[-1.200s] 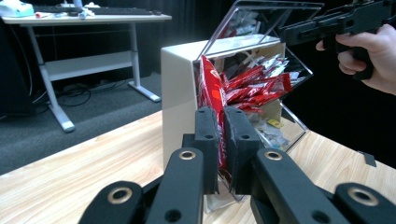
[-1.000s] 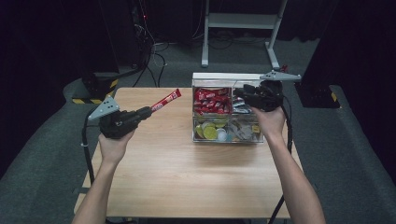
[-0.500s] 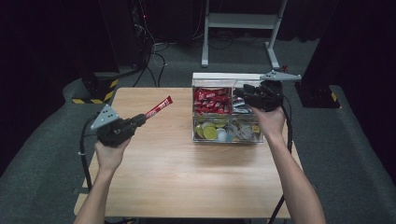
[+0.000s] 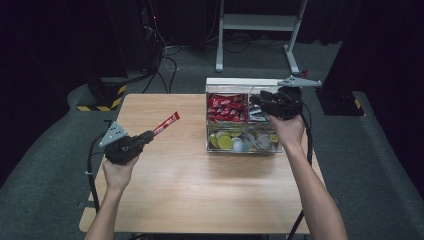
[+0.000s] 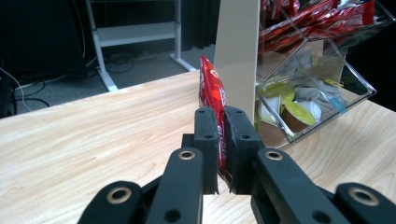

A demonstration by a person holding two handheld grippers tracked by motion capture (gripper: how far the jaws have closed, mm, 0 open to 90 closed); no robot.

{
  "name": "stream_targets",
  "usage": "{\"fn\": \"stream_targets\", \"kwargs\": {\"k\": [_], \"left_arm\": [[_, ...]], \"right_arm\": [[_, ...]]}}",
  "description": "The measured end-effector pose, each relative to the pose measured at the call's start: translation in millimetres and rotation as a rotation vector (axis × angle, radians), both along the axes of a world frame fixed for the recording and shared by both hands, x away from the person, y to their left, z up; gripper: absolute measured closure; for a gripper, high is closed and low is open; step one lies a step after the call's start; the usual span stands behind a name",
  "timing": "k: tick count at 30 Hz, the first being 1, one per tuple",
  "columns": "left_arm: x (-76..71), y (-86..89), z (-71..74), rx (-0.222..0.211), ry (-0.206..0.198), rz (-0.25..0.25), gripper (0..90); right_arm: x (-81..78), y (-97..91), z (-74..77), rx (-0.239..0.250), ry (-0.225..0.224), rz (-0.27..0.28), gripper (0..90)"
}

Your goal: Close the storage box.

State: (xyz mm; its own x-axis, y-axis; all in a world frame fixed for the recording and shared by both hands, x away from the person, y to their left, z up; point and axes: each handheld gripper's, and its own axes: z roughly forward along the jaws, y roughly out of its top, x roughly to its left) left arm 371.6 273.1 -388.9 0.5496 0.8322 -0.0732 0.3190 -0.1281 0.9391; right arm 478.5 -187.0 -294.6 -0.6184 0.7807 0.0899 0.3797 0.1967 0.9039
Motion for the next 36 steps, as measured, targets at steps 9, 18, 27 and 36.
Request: {"fn": "stream_targets", "kwargs": {"k": [9, 18, 27, 36], "left_arm": [[2.5, -0.4, -11.5, -0.008, 0.016, 0.015, 84.5], [9.7, -7.9, -29.4, -0.009, 0.063, 0.017, 84.6], [12.9, -12.6, -43.3, -0.002, 0.09, 0.042, 84.6], [19.4, -22.0, -59.6, 0.038, 0.11, 0.043, 84.6]], "right_arm": [[-0.6, -1.0, -0.2, -0.001, 0.0, -0.003, 57.4], [-0.2, -2.9, -0.8, 0.005, 0.007, -0.012, 57.8], [0.3, -3.6, -3.2, 0.007, 0.007, -0.026, 57.6], [1.0, -6.2, -4.0, 0.003, 0.015, -0.037, 57.2]]}}
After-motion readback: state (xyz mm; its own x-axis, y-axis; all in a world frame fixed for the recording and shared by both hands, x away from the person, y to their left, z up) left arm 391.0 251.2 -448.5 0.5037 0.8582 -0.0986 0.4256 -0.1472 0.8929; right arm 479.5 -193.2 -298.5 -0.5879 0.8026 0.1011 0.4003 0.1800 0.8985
